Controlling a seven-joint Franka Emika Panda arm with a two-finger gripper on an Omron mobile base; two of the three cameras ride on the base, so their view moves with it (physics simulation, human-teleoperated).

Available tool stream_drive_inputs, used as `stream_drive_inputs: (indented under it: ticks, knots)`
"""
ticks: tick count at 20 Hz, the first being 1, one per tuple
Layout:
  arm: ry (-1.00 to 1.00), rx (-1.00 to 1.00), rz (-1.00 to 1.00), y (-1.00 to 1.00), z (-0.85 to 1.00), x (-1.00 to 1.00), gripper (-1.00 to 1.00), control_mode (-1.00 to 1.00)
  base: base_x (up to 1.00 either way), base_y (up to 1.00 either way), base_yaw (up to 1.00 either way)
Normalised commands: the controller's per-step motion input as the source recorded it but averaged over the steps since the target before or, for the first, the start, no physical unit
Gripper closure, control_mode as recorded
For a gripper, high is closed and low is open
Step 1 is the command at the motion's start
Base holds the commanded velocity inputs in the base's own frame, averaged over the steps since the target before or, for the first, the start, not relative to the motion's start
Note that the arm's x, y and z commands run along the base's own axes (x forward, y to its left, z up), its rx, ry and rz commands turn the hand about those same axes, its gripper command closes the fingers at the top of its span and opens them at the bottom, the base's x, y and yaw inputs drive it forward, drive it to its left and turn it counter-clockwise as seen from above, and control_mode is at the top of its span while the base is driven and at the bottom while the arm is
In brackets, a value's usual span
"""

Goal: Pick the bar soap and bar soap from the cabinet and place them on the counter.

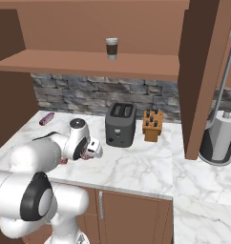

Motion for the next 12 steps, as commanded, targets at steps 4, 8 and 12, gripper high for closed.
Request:
stream_drive_inputs:
  ticks: [4,8,12]
  knots:
    - [0.04,0.0,0.0,0.0,-0.28,0.04,1.0,-1.0,0.0,0.0,0.0]
    - [0.03,0.0,0.0,-0.01,-0.22,0.01,1.0,-1.0,0.0,0.0,0.0]
    - [0.01,0.0,0.0,-0.05,-0.16,0.0,1.0,-1.0,0.0,0.0,0.0]
